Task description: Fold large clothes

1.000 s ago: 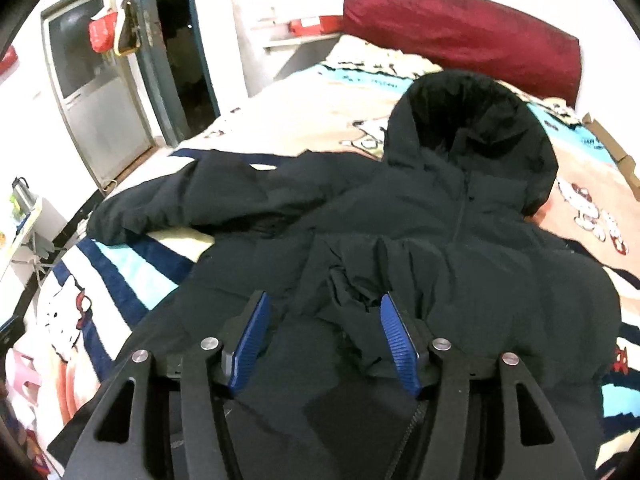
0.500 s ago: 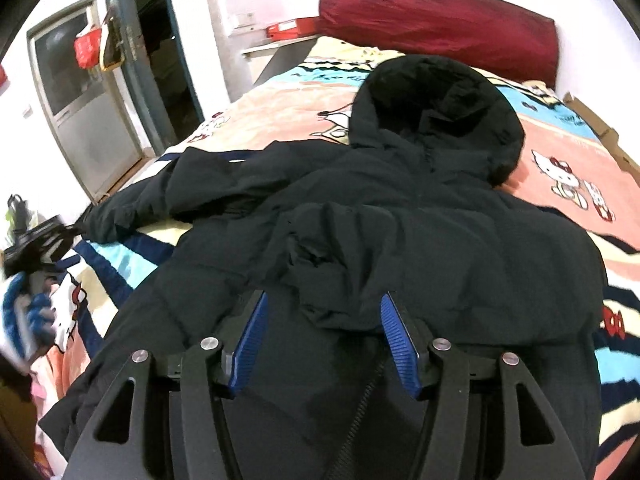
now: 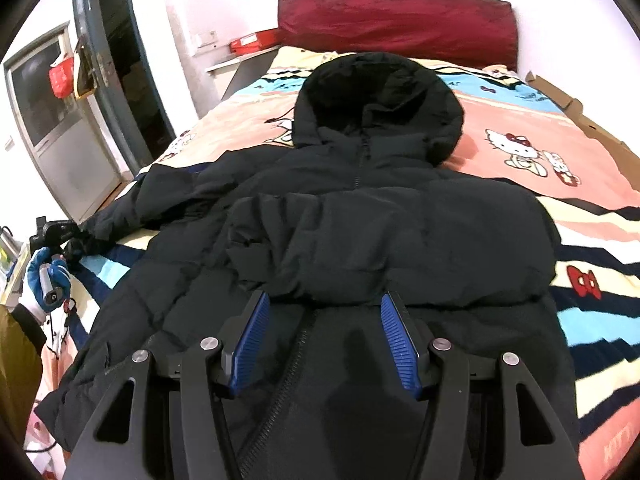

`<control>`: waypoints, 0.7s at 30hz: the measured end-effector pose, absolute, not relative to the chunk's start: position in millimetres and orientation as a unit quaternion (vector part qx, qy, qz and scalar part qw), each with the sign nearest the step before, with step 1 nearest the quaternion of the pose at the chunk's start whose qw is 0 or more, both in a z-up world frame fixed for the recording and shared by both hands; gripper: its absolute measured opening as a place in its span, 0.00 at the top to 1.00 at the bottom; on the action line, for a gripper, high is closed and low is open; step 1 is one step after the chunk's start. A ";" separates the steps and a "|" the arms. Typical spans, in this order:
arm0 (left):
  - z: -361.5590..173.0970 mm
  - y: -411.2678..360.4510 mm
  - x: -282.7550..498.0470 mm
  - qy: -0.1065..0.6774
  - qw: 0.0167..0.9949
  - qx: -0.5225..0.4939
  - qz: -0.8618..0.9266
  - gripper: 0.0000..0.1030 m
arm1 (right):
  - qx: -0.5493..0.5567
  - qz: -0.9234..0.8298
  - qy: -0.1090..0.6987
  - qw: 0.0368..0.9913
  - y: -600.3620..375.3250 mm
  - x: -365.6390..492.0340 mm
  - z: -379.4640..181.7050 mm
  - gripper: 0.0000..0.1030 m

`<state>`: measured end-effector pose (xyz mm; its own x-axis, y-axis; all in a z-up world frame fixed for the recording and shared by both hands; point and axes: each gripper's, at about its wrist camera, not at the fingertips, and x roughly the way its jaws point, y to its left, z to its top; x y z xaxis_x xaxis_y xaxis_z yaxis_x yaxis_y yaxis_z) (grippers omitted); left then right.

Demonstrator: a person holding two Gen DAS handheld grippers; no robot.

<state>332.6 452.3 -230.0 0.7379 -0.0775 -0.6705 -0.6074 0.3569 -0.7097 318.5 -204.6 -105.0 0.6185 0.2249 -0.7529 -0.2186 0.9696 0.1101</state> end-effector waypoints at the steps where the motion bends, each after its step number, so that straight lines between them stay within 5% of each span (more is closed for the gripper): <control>1: -223.4 450.3 333.5 0.314 0.769 -0.530 0.173 0.90 | 0.003 0.121 0.417 0.901 -207.0 317.0 -103.6 0.44; 21: -17.7 298.1 353.1 0.263 0.890 -0.372 -0.004 0.94 | 0.066 0.036 0.359 0.930 -310.5 261.4 -42.2 0.44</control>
<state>353.1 298.1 -17.7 0.8615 -0.2025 -0.4655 -0.1885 0.7239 -0.6637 261.4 -310.5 -42.2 0.7391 0.1136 -0.6640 -0.0189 0.9888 0.1481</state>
